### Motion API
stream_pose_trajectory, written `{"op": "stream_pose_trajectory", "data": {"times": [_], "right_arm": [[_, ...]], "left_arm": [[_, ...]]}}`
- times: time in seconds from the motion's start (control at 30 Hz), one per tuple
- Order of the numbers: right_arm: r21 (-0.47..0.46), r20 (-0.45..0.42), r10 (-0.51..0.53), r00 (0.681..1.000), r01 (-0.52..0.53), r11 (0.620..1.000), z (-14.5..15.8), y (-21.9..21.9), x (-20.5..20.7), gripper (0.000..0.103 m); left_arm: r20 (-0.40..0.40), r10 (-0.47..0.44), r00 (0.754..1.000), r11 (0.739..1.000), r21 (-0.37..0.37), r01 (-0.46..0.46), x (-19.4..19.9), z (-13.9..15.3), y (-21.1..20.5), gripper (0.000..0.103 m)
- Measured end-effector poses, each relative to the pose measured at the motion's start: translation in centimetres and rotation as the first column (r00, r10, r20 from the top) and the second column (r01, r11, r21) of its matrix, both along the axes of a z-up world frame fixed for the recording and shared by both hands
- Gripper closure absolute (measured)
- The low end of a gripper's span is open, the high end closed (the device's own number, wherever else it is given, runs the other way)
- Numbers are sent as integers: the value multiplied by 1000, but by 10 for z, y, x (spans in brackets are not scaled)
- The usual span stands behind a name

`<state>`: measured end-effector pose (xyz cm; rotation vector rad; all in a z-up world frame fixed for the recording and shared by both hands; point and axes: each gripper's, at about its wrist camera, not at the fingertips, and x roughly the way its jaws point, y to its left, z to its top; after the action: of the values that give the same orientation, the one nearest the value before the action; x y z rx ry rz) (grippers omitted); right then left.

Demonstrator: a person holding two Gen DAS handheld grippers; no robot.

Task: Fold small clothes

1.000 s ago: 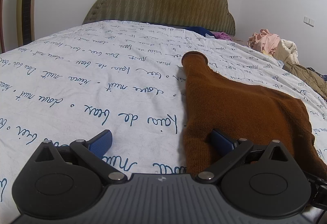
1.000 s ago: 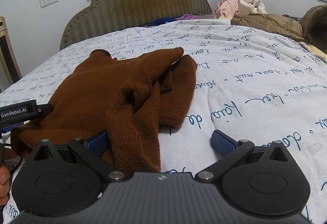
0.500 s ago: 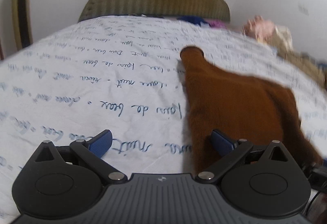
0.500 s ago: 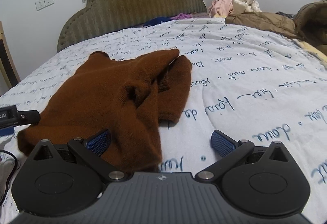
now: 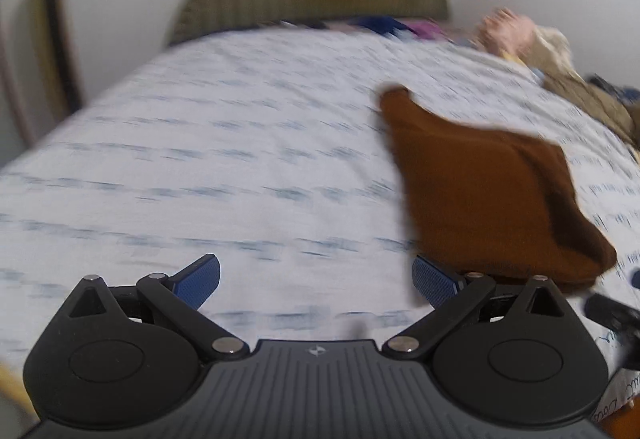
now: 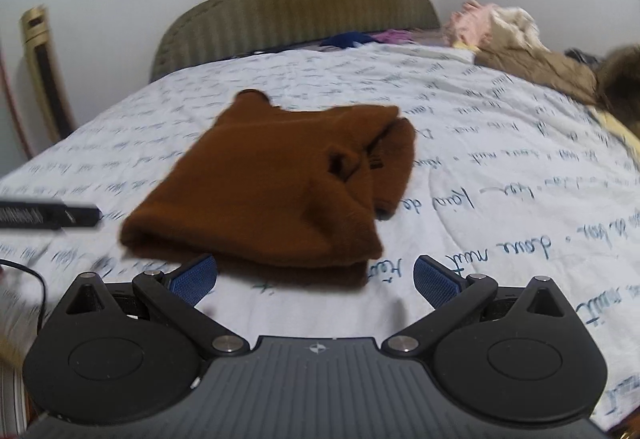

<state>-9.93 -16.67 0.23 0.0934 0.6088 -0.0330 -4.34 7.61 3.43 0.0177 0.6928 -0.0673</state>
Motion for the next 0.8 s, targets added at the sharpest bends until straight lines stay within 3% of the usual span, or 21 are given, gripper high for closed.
{"op": "stream_pose_trajectory", "data": {"times": [0.07, 0.13, 0.23, 0.3, 0.4, 0.47, 0.53, 0.6, 0.8], "right_arm": [[24, -5, 52, 999, -52, 998, 14, 0, -11, 0], [117, -3, 124, 992, -123, 986, 33, -7, -22, 0], [263, 53, 197, 979, -204, 943, 59, -19, -36, 0], [225, 73, 173, 982, -186, 957, 67, -17, -37, 0], [53, 48, 59, 997, -62, 997, 55, -6, -24, 0], [-42, 13, -3, 1000, 3, 999, 39, 5, -15, 0], [-92, -13, -2, 1000, 0, 996, 26, 14, -12, 0], [-97, -26, 17, 1000, -20, 995, 18, 20, -14, 0], [-91, -50, 3, 999, -7, 996, 12, 22, -13, 0]], "left_arm": [[82, 80, 993, 996, 38, -84, -19, 28, 27, 0], [187, 140, 972, 985, 70, -155, -38, 54, 46, 0], [244, 84, 966, 992, 68, -103, -53, 76, 51, 0], [220, -15, 975, 1000, 19, 11, -50, 69, 38, 0], [64, -138, 988, 990, -21, 139, -23, 30, 1, 0], [-45, -145, 988, 989, -31, 144, -6, 0, -22, 0], [-116, -127, 985, 992, -38, 123, 4, -22, -37, 0], [-133, -104, 986, 994, -41, 99, 6, -34, -43, 0], [-80, -47, 996, 998, 33, 50, 0, -37, -45, 0]]}}
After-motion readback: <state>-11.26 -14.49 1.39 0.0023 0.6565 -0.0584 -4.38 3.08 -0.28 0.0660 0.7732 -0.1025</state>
